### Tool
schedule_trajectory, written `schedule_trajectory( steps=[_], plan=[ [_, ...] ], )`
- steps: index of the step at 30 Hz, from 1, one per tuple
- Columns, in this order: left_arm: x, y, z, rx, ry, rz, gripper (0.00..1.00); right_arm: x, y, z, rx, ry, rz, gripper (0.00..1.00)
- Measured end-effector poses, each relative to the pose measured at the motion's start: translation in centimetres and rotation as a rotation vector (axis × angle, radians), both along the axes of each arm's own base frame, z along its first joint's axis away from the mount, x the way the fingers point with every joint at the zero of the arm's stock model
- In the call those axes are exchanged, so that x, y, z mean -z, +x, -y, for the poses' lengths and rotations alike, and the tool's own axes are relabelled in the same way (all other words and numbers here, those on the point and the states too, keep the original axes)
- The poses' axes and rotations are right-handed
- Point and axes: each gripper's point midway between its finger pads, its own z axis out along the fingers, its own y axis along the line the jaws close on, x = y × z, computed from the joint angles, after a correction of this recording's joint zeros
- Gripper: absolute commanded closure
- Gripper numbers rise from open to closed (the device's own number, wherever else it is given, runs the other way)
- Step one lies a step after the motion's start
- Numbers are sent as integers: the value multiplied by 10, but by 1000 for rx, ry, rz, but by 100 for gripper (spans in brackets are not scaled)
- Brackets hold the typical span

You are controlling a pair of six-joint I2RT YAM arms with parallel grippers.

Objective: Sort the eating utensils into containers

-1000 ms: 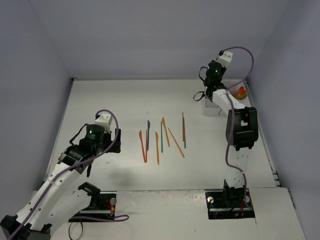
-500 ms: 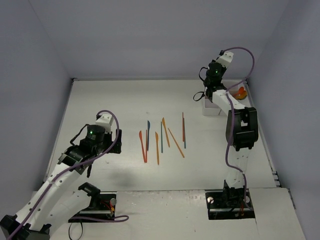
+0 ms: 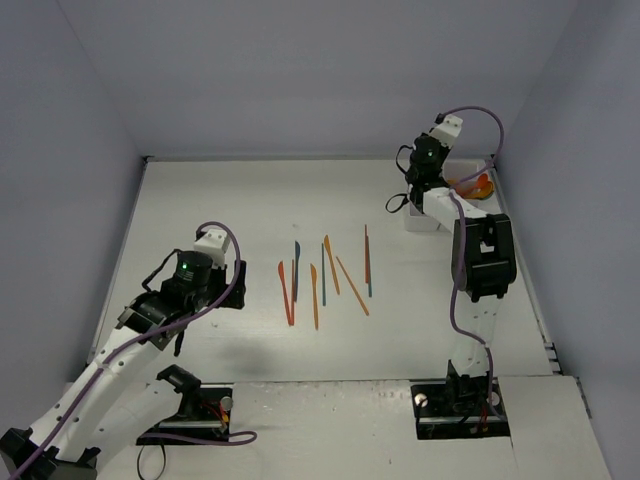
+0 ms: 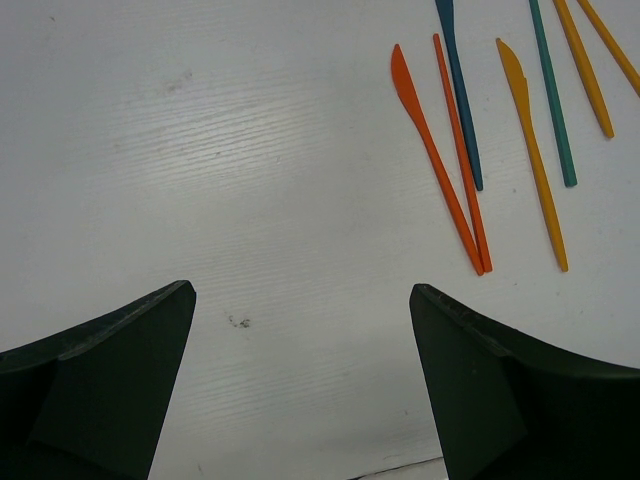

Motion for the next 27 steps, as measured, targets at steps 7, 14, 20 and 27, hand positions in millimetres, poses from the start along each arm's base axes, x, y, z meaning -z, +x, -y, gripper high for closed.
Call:
schedule_trajectory(
  steps=[7,14,20,27],
  plan=[
    [-2,0,0,1,-4,7,13,23,-9,-5,-14,-5,-43,69],
    [-6,-2,1,10,-13,24,13,26,-36,-21,-60,-12,-107,62],
    [-7,-3,1,11,-16,30,13,-35,-71,-55,-193,26,-90,60],
    [-7,-3,1,10,-15,29,13,-55,-129,-109,-478,64,-242,57]
  ],
)
